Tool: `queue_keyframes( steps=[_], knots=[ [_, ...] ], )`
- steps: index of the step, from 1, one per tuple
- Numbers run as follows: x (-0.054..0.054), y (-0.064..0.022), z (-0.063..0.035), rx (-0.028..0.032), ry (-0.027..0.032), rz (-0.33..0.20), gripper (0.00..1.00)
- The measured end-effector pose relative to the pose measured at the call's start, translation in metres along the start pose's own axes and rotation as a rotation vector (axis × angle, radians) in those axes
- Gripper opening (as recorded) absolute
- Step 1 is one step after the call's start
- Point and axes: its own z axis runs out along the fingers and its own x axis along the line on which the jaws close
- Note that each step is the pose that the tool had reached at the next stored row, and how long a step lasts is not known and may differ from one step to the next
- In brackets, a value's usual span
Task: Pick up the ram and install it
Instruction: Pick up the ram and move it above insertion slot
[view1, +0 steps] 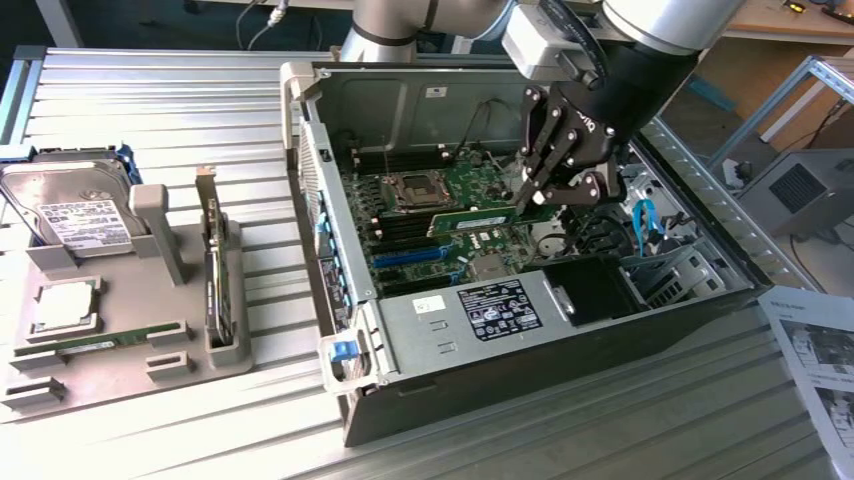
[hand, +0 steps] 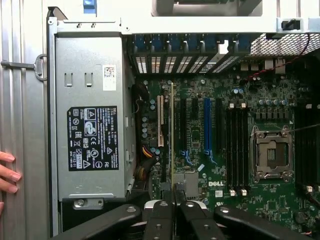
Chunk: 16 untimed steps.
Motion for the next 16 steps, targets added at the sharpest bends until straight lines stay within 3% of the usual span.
queue_keyframes(
  steps=[16],
  knots=[
    [-0.014, 0.0002, 0.0013, 0.0, -0.0002, 0.0, 0.12]
  ],
)
